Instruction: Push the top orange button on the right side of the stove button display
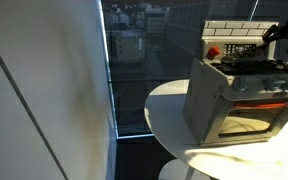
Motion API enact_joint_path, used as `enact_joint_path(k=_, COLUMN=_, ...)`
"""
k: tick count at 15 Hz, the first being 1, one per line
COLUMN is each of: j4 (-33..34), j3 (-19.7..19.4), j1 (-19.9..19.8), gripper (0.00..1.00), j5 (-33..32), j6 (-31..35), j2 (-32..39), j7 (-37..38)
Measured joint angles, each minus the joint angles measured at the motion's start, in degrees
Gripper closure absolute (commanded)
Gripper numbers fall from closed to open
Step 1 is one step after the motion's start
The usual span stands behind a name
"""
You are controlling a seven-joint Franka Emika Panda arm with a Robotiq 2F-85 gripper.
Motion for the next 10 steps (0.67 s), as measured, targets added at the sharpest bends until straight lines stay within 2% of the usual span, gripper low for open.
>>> enact_joint_path(k=5, j4=-1.8, j3=0.0, j1=0.7, gripper=0.00, j5=1.6, j6=-0.9, j2=-1.7, j7=-1.3)
enact_joint_path(k=10, j4=-3.9, j3=0.2, j1=1.2, gripper=0.00, j5=4.2, j6=-5.7, j2=-5.0, j7=-4.6)
